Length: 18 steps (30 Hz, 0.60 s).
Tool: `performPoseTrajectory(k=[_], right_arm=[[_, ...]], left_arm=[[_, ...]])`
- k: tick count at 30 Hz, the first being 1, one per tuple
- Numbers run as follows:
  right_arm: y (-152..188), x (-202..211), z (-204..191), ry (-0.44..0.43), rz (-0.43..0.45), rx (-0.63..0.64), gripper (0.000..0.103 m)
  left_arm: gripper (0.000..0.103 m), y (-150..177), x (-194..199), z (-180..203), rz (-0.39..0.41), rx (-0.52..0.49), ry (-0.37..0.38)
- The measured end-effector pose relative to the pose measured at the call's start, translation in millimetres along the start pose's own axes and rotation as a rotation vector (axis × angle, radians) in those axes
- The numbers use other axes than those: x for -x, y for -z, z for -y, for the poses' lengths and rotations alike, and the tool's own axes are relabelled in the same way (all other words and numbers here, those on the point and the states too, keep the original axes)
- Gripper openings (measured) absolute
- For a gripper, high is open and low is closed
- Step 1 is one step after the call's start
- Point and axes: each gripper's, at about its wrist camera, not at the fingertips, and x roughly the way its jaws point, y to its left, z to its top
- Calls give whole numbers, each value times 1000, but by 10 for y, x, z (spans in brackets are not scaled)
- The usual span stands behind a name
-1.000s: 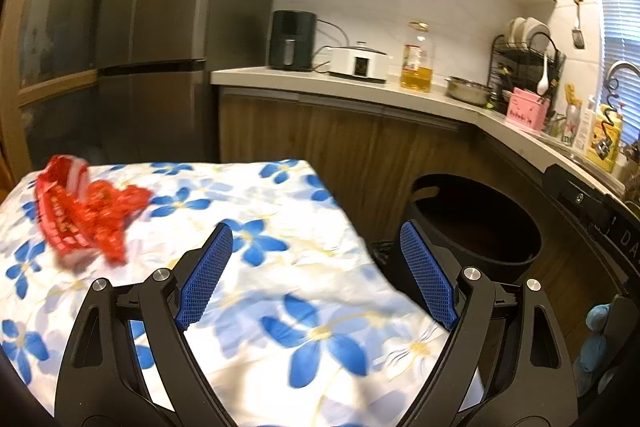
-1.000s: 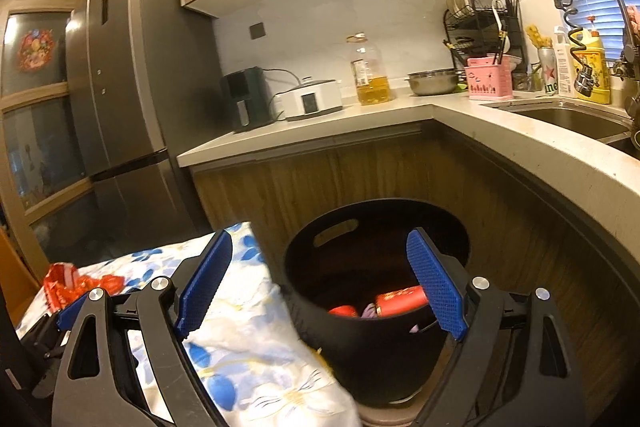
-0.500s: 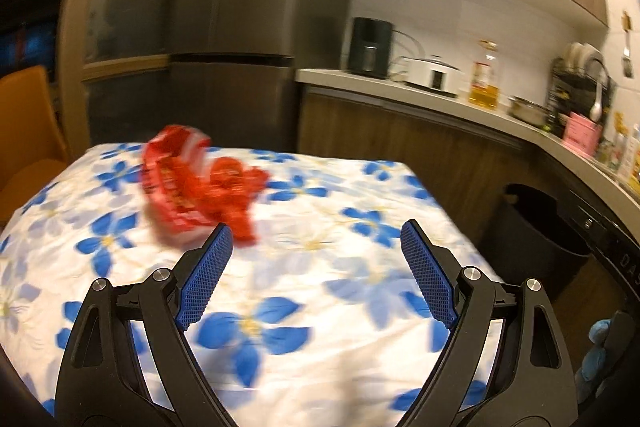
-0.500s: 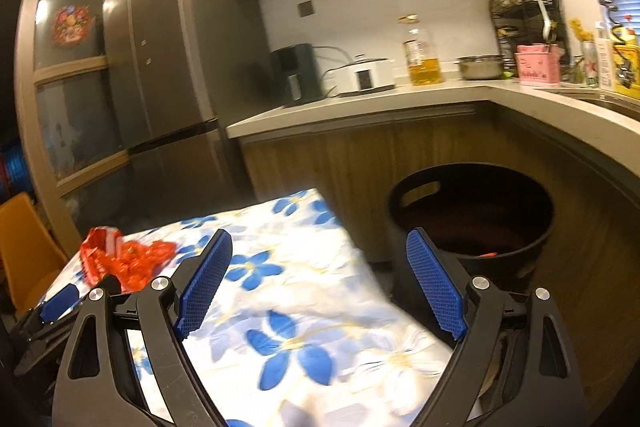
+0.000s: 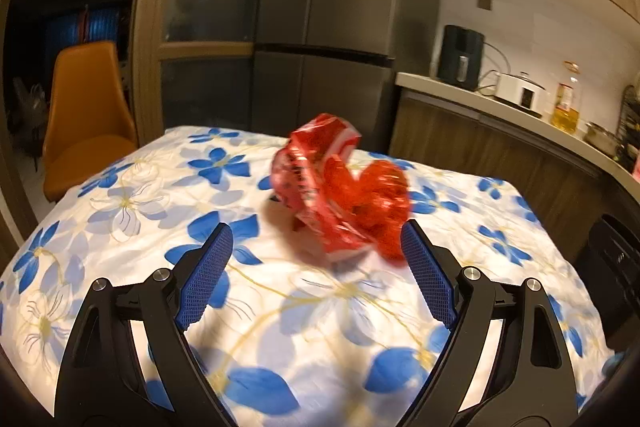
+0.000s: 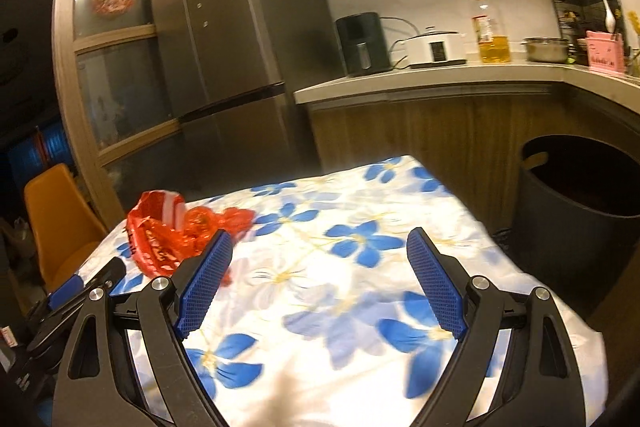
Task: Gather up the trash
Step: 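Move both open tools back toward the red snack bag and ribbon, then grasp the red snack bag with the left tool while the right tool grasps the red ribbon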
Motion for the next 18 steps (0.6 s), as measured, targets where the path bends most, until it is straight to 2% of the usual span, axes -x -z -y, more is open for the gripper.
performPoseTrajectory(k=[5,10,13,15,16,18], right_arm=[[27,-251,-261,-27,-25,43,86],[25,-463,-413,-56,-52,63,86],[29,-586,-513,-71,-66,75,86],[34,-665,-591,-79,-72,90,86],[30,-693,-614,-80,-73,95,86],[28,-774,-688,-87,-77,103,86]], left_arm=[[83,-70,-282,-97,-43,42,7],[71,-127,-541,-145,-102,82,34],[59,-115,-668,-120,-144,73,50],[44,-89,-736,-129,-170,76,58],[40,-79,-771,-139,-185,81,61],[24,-62,-812,-163,-199,91,77]])
